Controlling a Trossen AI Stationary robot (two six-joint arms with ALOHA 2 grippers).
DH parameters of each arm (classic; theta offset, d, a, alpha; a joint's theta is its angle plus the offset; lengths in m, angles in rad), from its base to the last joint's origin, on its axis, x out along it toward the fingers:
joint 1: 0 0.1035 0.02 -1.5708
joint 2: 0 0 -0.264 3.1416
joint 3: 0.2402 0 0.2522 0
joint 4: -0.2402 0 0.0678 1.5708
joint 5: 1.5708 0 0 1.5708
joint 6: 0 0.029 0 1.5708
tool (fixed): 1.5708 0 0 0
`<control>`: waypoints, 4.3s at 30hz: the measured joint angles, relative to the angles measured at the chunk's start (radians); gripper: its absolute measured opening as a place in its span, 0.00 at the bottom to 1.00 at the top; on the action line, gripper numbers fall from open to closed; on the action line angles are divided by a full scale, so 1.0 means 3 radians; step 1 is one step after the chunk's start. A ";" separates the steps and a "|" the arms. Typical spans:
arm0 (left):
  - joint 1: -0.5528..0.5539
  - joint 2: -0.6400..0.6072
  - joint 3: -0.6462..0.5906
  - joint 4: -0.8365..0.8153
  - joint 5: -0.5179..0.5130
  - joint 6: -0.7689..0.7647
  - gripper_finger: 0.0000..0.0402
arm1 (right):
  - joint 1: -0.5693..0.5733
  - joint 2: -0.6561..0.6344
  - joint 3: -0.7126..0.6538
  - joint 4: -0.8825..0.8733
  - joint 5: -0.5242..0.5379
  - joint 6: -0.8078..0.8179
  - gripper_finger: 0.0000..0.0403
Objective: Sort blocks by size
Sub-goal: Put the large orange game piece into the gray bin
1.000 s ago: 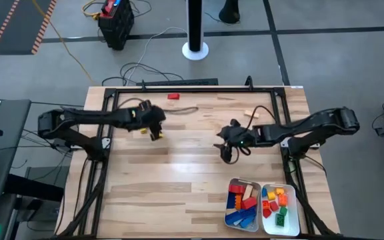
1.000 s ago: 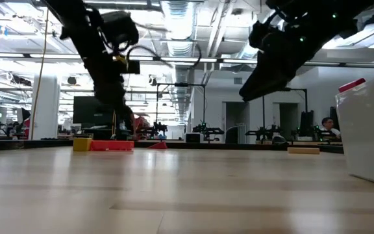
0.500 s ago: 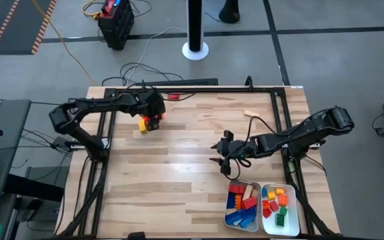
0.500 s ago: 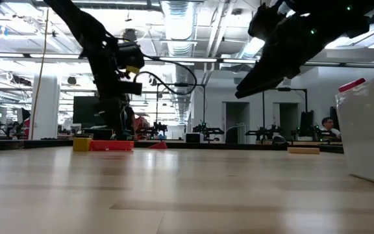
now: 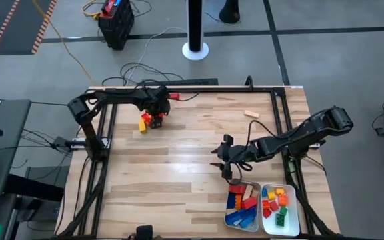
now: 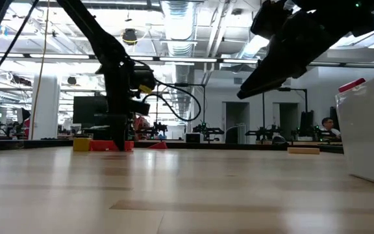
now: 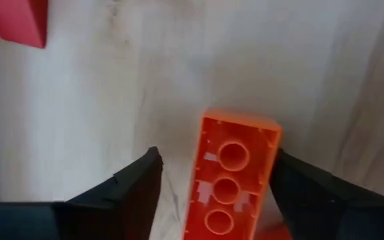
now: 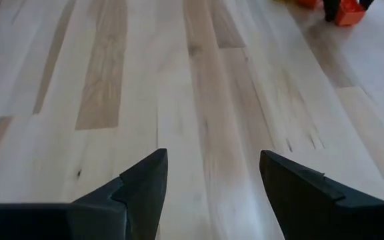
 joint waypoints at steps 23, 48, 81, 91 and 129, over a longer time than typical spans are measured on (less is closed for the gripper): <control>-0.0570 -0.0823 0.0080 -0.0138 0.0276 -0.0618 0.00 | 0.0248 -0.0793 0.0000 -0.1360 0.0884 0.0706 0.66; -0.1048 -0.0536 -0.0318 -0.0378 -0.1010 0.2485 0.65 | 0.0240 -0.0434 0.0000 -0.1101 0.0867 0.0671 0.66; -0.0886 -0.0061 -0.0185 0.0082 -0.1506 0.3184 0.33 | 0.0343 -0.0435 -0.0001 -0.1133 0.0868 0.0762 0.66; -0.1363 -0.0504 0.0038 0.0305 -0.0755 0.1982 0.33 | 0.0367 -0.0738 -0.0001 -0.1965 0.1155 0.1276 0.66; -0.3026 0.1097 0.1234 0.3916 0.0956 -0.1355 0.36 | 0.0339 -0.0837 -0.0001 -0.2867 0.1796 0.2281 0.66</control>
